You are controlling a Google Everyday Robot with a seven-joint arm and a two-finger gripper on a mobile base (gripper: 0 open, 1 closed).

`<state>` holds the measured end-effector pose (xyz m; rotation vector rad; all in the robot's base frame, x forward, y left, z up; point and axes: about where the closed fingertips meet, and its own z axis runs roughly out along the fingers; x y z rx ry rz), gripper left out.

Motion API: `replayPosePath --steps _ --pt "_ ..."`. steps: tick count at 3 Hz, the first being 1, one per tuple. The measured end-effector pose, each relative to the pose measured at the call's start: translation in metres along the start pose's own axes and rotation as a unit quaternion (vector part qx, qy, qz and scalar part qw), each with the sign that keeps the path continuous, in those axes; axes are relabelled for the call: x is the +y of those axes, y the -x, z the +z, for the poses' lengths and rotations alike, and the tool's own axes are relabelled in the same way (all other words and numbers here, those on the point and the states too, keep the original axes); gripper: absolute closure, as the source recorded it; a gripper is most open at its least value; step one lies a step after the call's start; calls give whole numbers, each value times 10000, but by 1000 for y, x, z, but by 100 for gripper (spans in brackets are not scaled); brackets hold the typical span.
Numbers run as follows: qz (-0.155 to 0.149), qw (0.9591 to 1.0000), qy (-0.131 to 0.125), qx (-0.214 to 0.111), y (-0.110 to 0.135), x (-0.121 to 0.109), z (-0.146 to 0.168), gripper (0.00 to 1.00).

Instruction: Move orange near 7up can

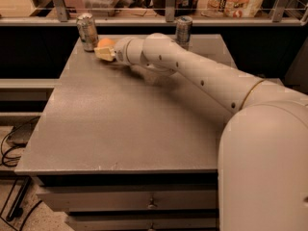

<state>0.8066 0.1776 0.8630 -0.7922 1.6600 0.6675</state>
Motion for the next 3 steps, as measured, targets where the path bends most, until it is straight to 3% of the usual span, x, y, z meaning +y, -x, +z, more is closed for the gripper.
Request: replayPosePath --steps 1,2,3 --pt "-14 9998 173 -94 10 4 12 12" --pt "99 9989 408 -194 16 11 17 0" --pt "100 9989 419 -198 17 12 18 0"
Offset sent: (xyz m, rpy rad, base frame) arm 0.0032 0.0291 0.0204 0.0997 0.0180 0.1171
